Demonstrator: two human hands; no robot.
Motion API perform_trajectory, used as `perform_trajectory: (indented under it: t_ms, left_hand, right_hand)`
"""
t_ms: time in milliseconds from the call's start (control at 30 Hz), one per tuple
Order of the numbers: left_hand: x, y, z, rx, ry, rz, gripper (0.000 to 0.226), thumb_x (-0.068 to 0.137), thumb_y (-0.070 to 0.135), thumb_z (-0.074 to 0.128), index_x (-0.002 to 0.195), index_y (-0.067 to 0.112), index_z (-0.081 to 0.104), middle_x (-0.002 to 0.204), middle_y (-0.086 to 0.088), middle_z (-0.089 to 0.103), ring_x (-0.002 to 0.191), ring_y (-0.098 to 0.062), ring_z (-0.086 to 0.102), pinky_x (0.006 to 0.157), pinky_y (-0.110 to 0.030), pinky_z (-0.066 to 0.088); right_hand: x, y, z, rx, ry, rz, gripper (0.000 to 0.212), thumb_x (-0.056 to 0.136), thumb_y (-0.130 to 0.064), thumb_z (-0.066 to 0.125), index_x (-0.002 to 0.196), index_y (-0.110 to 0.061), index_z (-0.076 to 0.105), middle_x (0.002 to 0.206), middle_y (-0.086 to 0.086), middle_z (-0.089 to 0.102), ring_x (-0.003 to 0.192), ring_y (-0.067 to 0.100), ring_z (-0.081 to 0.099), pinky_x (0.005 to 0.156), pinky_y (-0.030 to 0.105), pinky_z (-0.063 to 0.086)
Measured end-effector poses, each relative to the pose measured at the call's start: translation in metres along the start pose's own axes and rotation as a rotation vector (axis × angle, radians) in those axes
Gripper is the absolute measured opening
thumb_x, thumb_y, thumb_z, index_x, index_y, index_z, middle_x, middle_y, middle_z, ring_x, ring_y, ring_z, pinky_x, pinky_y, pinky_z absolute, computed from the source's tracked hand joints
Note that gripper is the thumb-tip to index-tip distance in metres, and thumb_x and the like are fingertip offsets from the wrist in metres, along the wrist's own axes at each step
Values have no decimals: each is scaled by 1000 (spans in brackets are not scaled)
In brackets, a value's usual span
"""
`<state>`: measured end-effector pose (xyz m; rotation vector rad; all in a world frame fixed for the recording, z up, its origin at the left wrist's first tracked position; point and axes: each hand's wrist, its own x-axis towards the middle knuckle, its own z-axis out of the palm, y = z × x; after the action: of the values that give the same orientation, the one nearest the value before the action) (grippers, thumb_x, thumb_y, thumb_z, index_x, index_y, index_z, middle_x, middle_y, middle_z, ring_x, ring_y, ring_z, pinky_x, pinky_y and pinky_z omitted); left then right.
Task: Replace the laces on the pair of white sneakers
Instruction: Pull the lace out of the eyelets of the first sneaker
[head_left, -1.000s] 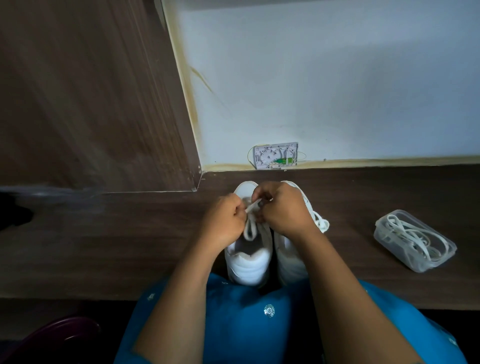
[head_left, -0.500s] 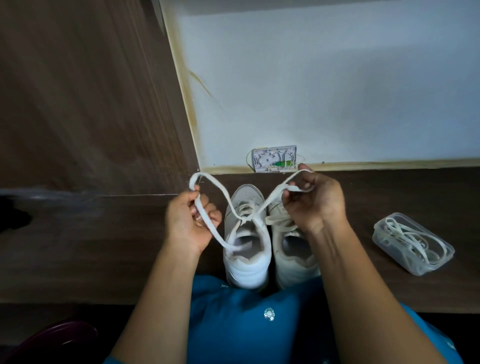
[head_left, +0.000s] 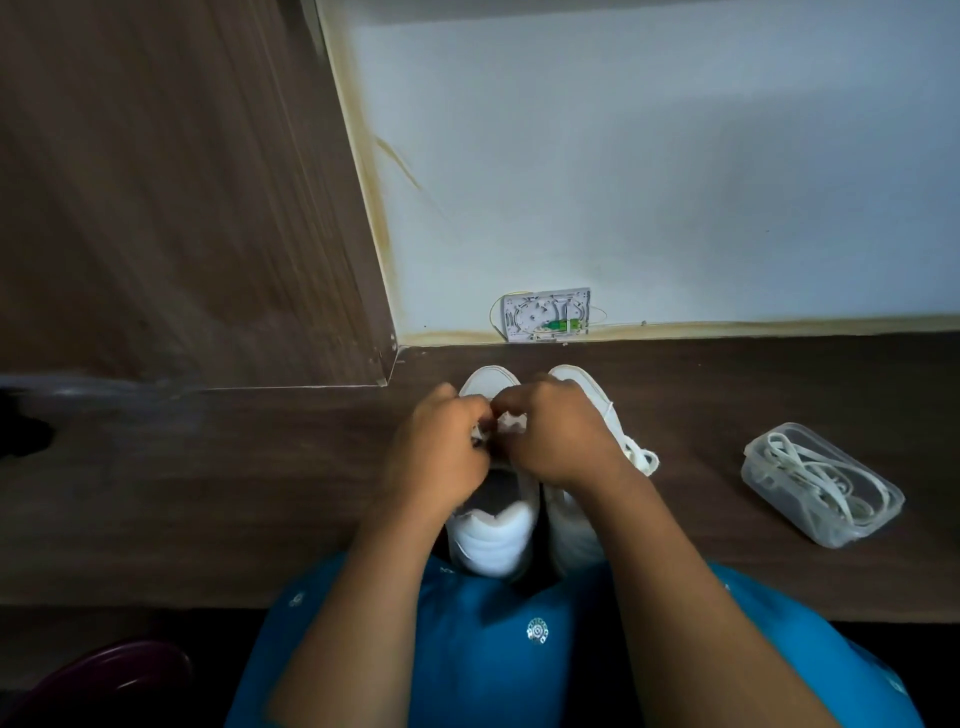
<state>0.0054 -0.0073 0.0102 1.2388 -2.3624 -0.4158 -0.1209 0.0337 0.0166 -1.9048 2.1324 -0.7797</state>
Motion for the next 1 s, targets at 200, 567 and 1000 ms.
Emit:
perform_trajectory:
  t_ms: [200, 567, 1000]
  left_hand:
    - [-3, 12, -4, 112, 142, -35, 12, 79, 13, 55, 90, 13, 60, 94, -8, 61, 88, -33, 57, 70, -38, 45]
    - [0, 4, 6, -61, 153, -100, 17, 72, 3, 58, 70, 20, 56, 83, -3, 54, 77, -28, 56, 63, -36, 45]
    - [0, 5, 9, 52, 98, -38, 12, 74, 13, 57, 84, 17, 54, 86, -6, 63, 82, -33, 58, 62, -36, 45]
  right_hand:
    - [-2, 0, 3, 56, -51, 22, 20, 77, -17, 61, 94, -22, 70, 98, 3, 69, 94, 21, 62, 79, 32, 50]
    - [0, -1, 14, -49, 18, -35, 16, 79, -21, 61, 94, -23, 66, 92, 8, 60, 90, 30, 57, 64, 28, 39]
    - [6, -1, 10, 140, -20, 87, 17, 78, -6, 60, 88, -10, 74, 94, 11, 71, 91, 26, 63, 76, 32, 48]
